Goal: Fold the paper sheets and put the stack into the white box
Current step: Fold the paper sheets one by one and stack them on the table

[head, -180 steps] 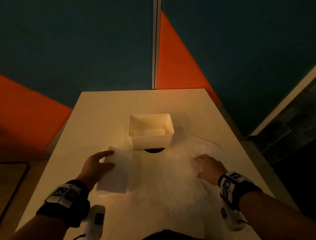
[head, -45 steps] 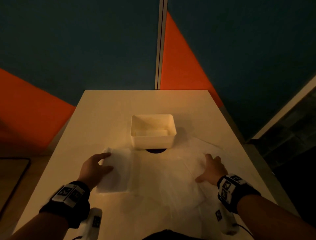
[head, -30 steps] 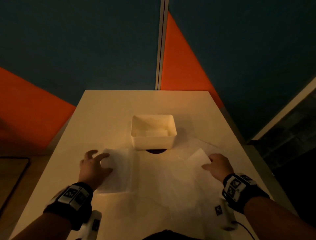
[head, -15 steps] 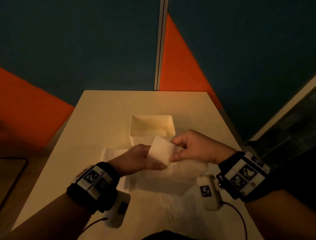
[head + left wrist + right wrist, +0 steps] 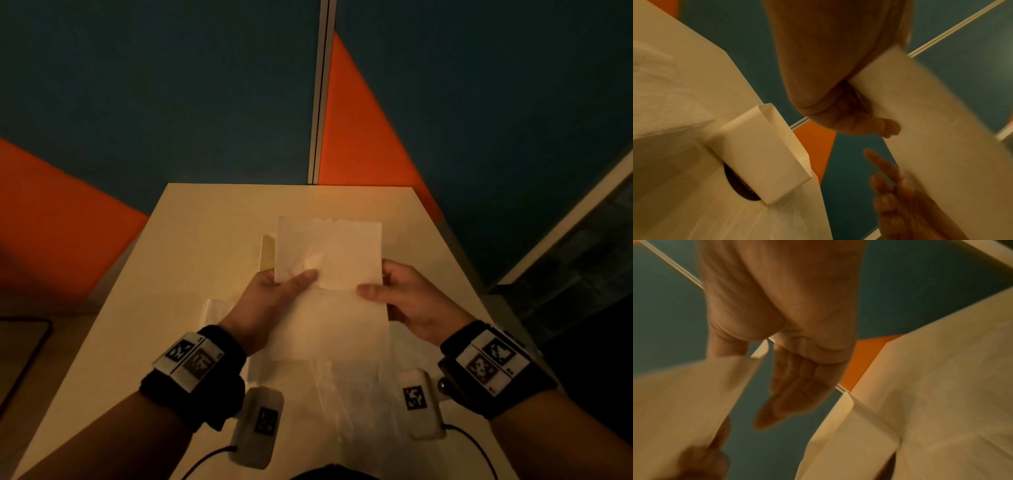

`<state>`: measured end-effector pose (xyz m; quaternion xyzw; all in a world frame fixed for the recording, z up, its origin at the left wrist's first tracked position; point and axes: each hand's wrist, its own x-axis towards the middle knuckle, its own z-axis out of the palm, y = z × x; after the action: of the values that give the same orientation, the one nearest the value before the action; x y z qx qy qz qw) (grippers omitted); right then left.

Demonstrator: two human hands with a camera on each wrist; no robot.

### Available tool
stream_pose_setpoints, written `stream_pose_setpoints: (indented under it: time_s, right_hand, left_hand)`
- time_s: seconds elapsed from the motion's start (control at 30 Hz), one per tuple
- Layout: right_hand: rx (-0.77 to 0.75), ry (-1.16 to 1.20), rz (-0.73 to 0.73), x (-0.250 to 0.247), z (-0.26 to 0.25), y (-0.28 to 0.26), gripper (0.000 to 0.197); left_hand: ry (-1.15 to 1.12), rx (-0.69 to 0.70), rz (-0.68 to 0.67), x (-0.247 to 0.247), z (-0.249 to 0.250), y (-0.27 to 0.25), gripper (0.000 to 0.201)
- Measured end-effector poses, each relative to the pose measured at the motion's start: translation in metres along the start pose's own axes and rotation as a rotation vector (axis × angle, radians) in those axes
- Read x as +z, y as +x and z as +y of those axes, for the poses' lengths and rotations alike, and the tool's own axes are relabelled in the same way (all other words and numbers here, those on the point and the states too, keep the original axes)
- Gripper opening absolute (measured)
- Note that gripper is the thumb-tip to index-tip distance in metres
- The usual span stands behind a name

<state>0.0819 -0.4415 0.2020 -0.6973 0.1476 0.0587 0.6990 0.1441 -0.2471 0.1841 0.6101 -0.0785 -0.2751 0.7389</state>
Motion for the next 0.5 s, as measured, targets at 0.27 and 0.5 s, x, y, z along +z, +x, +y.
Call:
stream_pose_setpoints:
  time_s: [0.27,0.5]
  right_hand:
    - [-0.041,0.199,0.086,-0.003,0.011,0.006,0.021]
    - [-0.120,0.098,-0.006,-0.017,-0.006,0.003,0.021]
  left_hand:
    - [0.011,0.013,-0.104,-0.011,-0.003,0.005,0.030]
    - [-0.167,-0.184,-0.552,-0.044,0.008,0.003,0.070]
